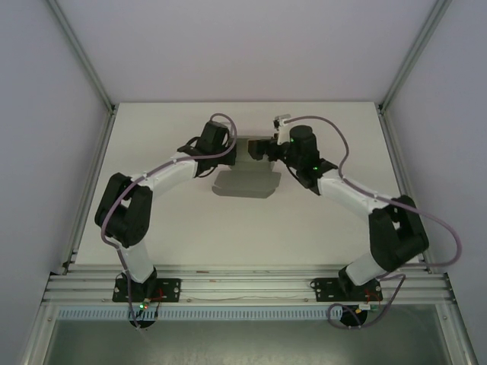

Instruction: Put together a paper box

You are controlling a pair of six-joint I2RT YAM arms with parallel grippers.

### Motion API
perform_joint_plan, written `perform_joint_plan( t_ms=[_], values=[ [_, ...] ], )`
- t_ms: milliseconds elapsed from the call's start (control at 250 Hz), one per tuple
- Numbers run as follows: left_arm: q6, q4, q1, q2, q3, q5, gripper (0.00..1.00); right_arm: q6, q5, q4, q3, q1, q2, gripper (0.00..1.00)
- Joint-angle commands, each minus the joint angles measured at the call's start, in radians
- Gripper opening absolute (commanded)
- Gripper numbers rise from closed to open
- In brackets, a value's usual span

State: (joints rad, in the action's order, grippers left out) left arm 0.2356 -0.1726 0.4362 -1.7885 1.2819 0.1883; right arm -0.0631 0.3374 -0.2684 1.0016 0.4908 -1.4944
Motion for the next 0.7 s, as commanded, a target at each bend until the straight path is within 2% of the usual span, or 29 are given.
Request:
perform_joint_plan(
  t_ms=[0, 124, 208, 264, 404, 524, 700],
  values=[
    [-0.200, -0.064, -0.025, 0.022, 0.037, 0.133, 0.00, -0.062, -0.199, 0.054, -0.027, -0.004, 0.094, 1.00],
    [-0.523, -0.391, -0.032, -0.030, 0.173, 0.255, 0.00, -0.104, -0.391, 0.246, -0.037, -0.020, 0.181, 1.00],
    [-0.735, -0.564, 0.001, -0.049, 0.207, 0.272, 0.00, -0.135, -0.425, 0.356, -0.055, -0.048, 0.229, 1.00],
    [-0.813, -0.647, 0.023, -0.058, 0.216, 0.254, 0.00, -0.150, -0.419, 0.379, -0.090, -0.070, 0.265, 1.00],
    [-0.800, -0.753, 0.073, -0.113, 0.263, 0.142, 0.00, -0.191, -0.390, 0.410, -0.174, -0.121, 0.332, 1.00],
    [-0.774, -0.764, 0.128, -0.177, 0.285, 0.056, 0.00, -0.205, -0.386, 0.421, -0.213, -0.148, 0.338, 1.00],
    [-0.722, -0.794, 0.214, -0.341, 0.387, -0.157, 0.00, -0.211, -0.389, 0.446, -0.213, -0.163, 0.338, 1.00]
  ],
)
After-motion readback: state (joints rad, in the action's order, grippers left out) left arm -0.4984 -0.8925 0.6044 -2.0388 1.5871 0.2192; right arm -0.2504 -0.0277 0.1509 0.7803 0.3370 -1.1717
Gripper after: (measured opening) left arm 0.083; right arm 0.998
